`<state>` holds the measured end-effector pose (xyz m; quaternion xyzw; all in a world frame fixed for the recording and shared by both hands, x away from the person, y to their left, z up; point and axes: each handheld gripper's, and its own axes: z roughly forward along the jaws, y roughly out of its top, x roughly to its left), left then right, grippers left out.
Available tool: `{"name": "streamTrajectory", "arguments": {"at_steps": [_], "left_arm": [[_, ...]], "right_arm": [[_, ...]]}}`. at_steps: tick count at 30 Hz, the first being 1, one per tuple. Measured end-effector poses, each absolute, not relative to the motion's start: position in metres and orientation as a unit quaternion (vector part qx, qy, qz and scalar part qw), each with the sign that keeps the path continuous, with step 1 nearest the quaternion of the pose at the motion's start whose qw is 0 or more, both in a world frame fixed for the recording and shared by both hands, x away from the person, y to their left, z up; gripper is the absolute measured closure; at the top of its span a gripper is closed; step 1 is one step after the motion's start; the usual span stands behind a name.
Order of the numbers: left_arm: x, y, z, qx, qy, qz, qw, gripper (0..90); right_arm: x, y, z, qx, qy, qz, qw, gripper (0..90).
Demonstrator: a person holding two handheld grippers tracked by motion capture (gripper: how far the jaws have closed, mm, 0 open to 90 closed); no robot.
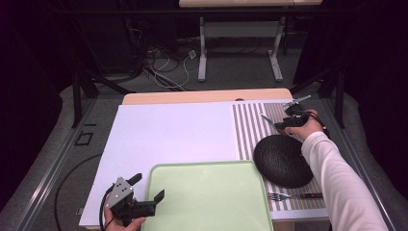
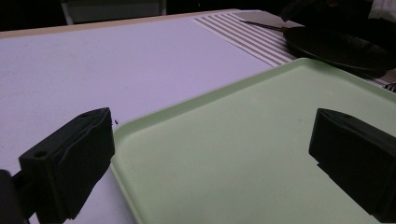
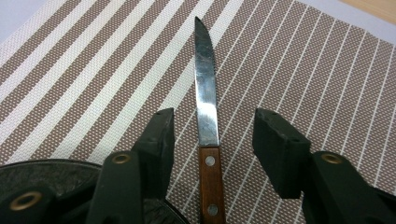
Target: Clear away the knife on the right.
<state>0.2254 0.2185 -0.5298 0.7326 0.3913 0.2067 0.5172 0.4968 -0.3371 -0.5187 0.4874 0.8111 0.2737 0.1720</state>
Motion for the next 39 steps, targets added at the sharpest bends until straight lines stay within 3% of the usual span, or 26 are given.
{"name": "streamTrajectory", "arguments": {"at_steps": [9, 39], "left_arm": [[0.226, 0.218, -0.53, 0.733, 0.39, 0.207, 0.517, 0.6], [0.226, 0.218, -0.53, 0.736, 0.389, 0.206, 0.515, 0.6]], "right_arm": [[0.498, -0.334, -0.525, 0.489, 0.816, 0.271, 0.146, 56.9], [0.497, -0.339, -0.54, 0.51, 0.809, 0.254, 0.146, 73.2]]}}
